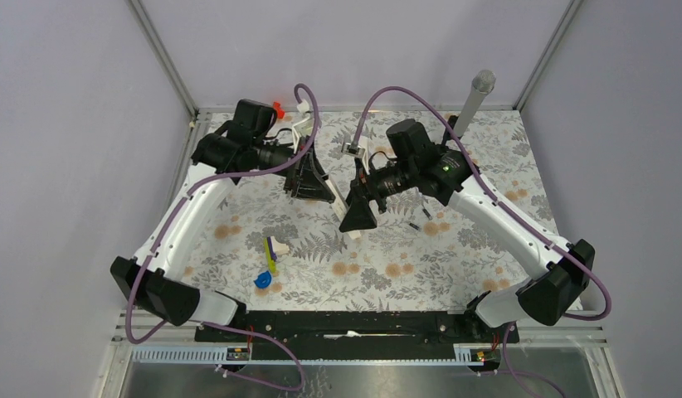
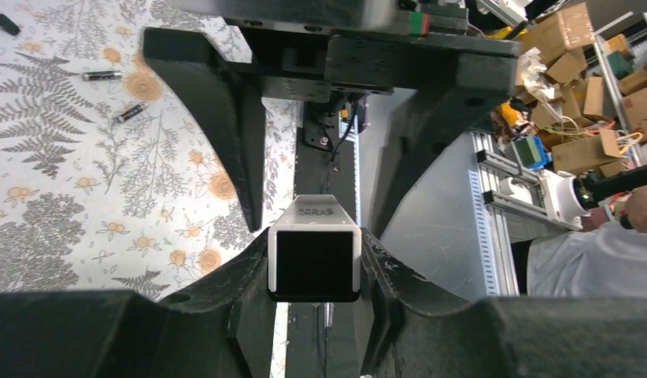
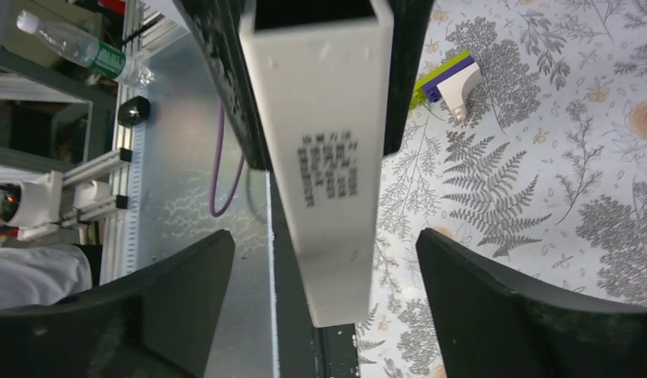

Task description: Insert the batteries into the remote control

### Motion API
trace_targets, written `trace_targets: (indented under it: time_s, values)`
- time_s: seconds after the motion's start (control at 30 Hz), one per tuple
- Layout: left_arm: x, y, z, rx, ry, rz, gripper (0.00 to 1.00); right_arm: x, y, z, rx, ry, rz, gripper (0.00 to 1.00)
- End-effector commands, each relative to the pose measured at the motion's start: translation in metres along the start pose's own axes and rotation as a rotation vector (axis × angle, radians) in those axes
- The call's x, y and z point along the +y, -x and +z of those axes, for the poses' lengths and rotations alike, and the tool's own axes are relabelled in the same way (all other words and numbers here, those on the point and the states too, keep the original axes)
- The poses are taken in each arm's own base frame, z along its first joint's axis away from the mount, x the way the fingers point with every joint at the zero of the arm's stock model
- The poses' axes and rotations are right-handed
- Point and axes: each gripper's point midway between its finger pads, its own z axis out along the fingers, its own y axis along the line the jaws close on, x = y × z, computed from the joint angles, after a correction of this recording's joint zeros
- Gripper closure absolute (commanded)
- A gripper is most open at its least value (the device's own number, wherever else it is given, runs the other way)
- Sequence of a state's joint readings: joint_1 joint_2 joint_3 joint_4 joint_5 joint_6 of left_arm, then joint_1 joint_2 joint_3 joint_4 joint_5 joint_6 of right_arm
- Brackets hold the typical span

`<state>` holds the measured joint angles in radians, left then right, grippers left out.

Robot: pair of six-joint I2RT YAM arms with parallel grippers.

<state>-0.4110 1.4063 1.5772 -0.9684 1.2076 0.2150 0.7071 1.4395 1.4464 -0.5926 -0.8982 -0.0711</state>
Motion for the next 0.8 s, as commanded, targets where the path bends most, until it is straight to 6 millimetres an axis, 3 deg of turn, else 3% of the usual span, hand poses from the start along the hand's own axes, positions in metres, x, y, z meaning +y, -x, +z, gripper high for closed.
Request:
trace_targets:
  time_s: [0.0, 0.13, 0.27, 0.33, 0.4, 0.53, 0.77]
  values:
    - [0.003, 0.035, -0.025, -0.134, 0.119, 0.194, 1.00, 0.004, 0.022, -0.012, -0.067, -0.045, -0.018, 0.01]
    - [0.005, 0.063, -0.047, -0.282, 0.207, 0.274, 1.00, -0.003, 0.050, -0.036, -0.237, -0.085, 0.058, 0.00]
    - [-0.010, 0.091, -0.070, -0.433, 0.252, 0.441, 1.00, -0.014, 0.097, -0.081, -0.537, -0.084, 0.291, 0.00]
    - [-0.016, 0.099, -0.078, -0.480, 0.265, 0.487, 1.00, -0.017, 0.116, -0.094, -0.650, -0.043, 0.421, 0.00]
    - [-0.021, 0.105, -0.082, -0.501, 0.257, 0.505, 1.00, -0.016, 0.131, -0.097, -0.710, 0.032, 0.533, 0.01]
    - [-0.032, 0.111, -0.082, -0.515, 0.205, 0.537, 1.00, -0.024, 0.139, -0.096, -0.772, 0.152, 0.763, 0.03]
    - [-0.049, 0.116, -0.082, -0.567, 0.138, 0.585, 1.00, -0.011, 0.153, -0.095, -0.790, 0.336, 0.831, 0.07]
